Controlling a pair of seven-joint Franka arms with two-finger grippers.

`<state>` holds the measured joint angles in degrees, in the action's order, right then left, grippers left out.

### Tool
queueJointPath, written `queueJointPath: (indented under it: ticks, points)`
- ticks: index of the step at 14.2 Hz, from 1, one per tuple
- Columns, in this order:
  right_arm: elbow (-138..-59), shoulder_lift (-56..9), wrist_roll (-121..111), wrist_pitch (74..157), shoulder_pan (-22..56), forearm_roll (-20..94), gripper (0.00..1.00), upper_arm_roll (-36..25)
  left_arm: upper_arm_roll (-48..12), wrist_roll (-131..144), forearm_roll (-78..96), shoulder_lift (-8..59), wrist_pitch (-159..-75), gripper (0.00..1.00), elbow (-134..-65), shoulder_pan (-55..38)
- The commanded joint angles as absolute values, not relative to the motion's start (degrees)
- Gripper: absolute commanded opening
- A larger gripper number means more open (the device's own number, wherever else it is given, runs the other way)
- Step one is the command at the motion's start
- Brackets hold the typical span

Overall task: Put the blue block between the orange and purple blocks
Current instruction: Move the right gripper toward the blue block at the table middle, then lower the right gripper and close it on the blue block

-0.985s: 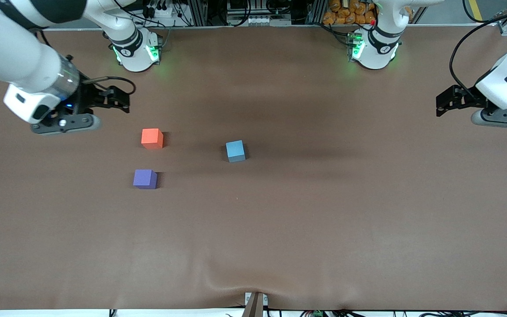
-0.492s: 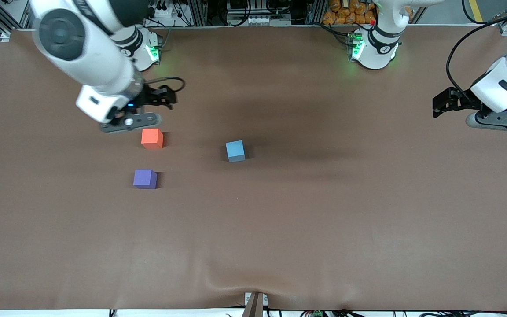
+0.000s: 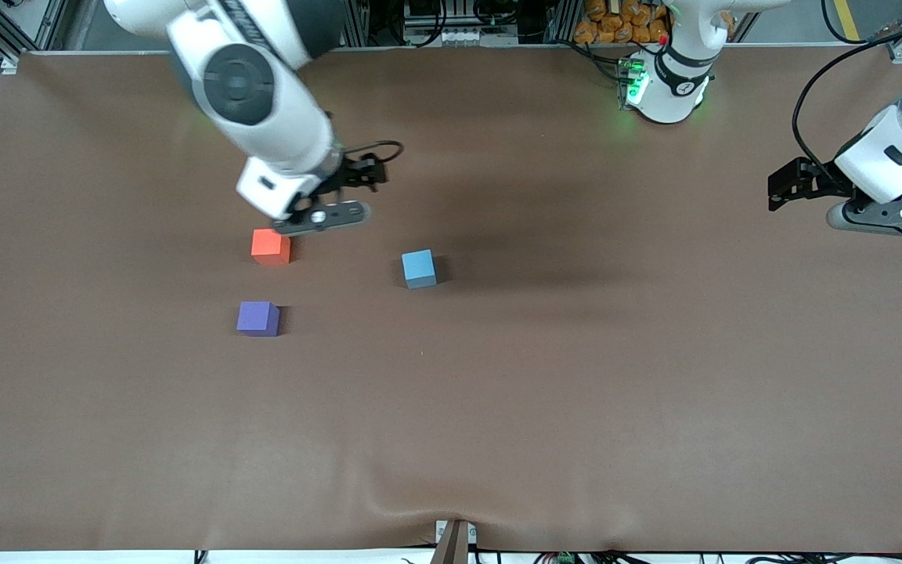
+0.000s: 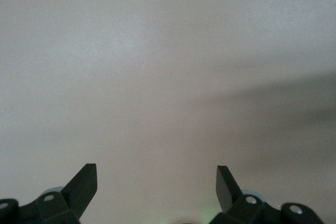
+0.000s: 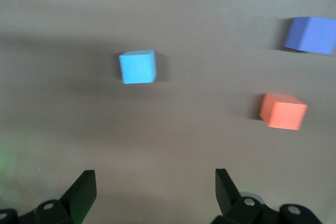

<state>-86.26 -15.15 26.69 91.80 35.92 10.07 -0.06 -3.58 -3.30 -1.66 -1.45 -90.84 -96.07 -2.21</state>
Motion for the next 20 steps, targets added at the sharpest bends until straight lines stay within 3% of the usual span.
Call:
queueJointPath:
  ticks: [1, 6, 12, 15, 20]
  points:
    - [-85.69, -18.71, 28.83, 95.52, 39.1, 10.02, 1.0, -0.7, -3.6, -4.04, -1.06, -1.23, -90.35, 1.0, -95.63, -2.11]
    - [-86.74, -24.6, 28.83, 102.28, 42.53, 8.61, 1.0, -0.7, -3.6, -4.04, -1.05, -1.23, -90.35, 1.0, -95.62, -2.11]
    - [-95.7, -27.68, 28.39, 116.96, 45.35, 7.65, 1.0, -0.79, -3.6, -4.04, -1.14, -0.62, -90.44, 1.0, -95.63, -2.11]
    - [-100.18, -27.95, 29.0, 122.67, 44.56, 6.33, 1.0, -0.97, -3.6, -4.04, -1.14, -0.53, -90.53, 1.0, -95.71, -2.2]
    - [-100.81, -30.85, 30.85, 128.84, 43.07, 6.33, 1.0, -1.05, -3.6, -4.04, -1.14, -0.53, -90.44, 1.0, -95.62, -2.2]
